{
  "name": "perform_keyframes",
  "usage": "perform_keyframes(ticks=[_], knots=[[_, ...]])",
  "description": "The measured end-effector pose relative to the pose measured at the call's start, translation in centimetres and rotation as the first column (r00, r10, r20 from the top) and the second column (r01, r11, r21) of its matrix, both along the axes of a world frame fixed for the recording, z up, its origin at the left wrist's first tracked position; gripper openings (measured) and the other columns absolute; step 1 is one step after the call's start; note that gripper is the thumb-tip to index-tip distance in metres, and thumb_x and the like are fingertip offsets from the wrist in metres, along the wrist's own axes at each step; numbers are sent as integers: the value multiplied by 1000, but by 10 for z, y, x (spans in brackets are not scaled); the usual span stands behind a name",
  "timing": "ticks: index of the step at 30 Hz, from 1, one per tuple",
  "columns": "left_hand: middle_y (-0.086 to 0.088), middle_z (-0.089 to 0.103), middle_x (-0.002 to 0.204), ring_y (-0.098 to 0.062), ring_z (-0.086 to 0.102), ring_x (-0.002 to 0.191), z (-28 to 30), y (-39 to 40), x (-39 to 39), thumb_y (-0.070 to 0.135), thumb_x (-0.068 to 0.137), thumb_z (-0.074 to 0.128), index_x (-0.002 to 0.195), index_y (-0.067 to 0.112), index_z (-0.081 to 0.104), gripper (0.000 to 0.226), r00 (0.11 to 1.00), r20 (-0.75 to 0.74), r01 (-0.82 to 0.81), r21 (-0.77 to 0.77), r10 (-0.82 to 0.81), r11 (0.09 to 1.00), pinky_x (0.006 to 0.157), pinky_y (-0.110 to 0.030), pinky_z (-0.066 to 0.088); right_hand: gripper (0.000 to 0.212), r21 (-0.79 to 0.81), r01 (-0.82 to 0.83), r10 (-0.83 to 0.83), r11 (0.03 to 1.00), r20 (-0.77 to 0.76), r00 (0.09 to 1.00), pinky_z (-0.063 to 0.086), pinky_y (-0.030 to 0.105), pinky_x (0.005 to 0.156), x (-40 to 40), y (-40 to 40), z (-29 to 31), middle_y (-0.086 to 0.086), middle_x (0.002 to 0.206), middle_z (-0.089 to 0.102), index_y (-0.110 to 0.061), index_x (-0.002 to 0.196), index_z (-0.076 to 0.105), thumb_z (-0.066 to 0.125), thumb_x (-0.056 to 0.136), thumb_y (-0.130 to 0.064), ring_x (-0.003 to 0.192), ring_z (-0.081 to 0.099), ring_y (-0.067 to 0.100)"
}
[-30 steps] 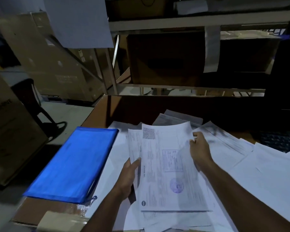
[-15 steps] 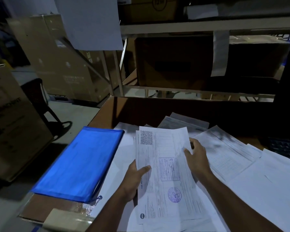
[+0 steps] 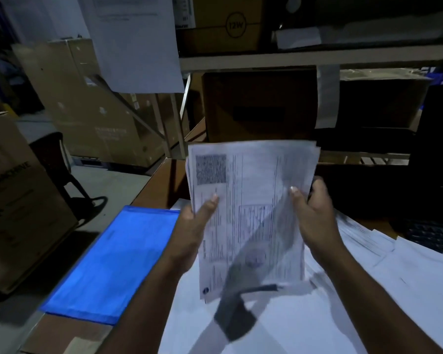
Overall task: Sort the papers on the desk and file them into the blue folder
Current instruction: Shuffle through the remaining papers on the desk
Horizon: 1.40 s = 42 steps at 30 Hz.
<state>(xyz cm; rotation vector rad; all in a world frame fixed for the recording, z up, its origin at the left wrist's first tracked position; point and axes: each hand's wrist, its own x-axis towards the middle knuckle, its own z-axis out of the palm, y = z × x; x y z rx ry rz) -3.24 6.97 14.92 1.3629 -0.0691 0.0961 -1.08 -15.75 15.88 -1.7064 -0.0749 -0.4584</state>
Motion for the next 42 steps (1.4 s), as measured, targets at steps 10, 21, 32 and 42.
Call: perform_keyframes(ticks=[10,21,32,42], knots=[[12,76,93,-11,70,95,-8,-14,-2,40,83,82,107,22,67,33,985,144,-115,147,93,982,71,-23,58,18,100,-15,22,995,-67,997,54,17,55,-14,0,-30,-4,104,62,-31,118,43,50,103,-24,93,66,10],[7,76,98,-12,73,96,2,-13,-1,50,72,80,94,40,72,26,974,227,-30,125,1,992,75,-29,60,16,99,-18,22,995,-36,999,51,18,60,-14,-8,-17,-13,97,63,-44,106,48,46,105,-27,90,65,1],[13,80,104,-15,75,103,-48,-16,1,43,86,66,103,26,73,25,995,48,-95,247,86,964,76,-27,61,15,66,-57,66,996,-143,988,45,10,65,-11,-14,-43,-20,96,67,-30,106,60,52,103,-17,94,63,2],[10,78,107,-19,71,109,-59,-12,0,46,83,76,104,33,72,25,990,37,-140,165,136,976,84,-37,60,20,36,-110,115,993,-176,978,55,15,63,-16,-19,-60,-14,102,71,-21,115,61,52,102,-10,98,67,4]])
